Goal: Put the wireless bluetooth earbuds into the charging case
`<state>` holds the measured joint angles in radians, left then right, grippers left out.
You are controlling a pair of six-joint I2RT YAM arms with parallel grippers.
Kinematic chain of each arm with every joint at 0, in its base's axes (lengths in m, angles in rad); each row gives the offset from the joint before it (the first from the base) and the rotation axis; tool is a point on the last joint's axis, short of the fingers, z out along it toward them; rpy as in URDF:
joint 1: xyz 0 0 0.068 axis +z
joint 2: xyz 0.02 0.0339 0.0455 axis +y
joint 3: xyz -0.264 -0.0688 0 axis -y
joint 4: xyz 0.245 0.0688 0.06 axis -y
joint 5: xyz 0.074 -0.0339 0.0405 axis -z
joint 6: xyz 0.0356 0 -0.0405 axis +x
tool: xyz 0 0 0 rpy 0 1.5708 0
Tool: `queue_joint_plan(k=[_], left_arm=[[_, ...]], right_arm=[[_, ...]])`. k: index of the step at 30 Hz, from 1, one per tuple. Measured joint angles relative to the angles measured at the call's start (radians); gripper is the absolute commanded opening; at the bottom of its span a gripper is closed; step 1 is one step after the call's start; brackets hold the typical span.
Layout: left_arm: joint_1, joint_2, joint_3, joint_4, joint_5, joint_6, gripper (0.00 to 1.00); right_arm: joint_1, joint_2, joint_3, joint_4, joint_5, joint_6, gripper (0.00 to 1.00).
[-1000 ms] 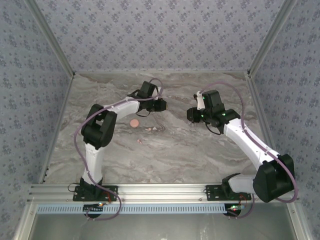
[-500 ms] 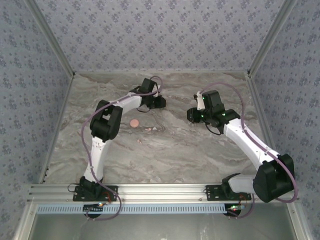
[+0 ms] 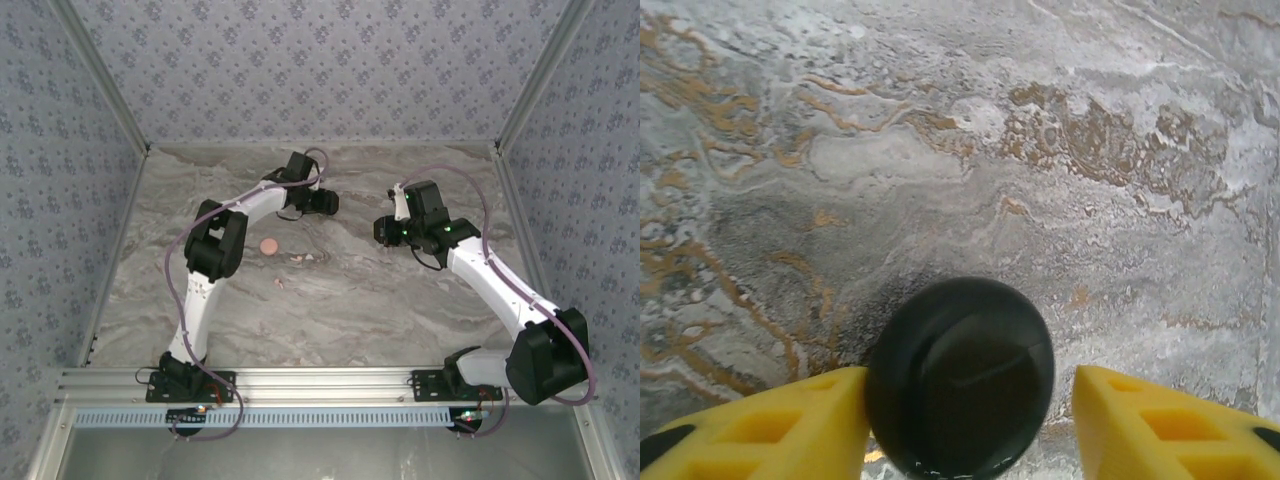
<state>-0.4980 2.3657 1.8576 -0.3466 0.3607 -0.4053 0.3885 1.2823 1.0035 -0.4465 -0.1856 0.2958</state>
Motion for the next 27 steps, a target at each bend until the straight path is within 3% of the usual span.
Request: queue_joint_plan(k=[9, 20, 27], left_arm=[[0.001, -0.062, -0.004, -0.1, -0.137, 0.079, 0.67], [0.002, -0.47, -0.301, -0.123, -0.361, 0.117, 0.74], [0.002, -0.566, -0.481, -0.16, -0.453, 0.114, 0.77]], right_arm=[[0.0, 0.0, 0.0, -0.002, 0.008, 0.0, 0.28], [0.0, 0.003, 0.0, -0.014, 0.018, -0.001, 0.3], [0.0, 0.016, 0.0, -0.015, 0.018, -0.001, 0.31]])
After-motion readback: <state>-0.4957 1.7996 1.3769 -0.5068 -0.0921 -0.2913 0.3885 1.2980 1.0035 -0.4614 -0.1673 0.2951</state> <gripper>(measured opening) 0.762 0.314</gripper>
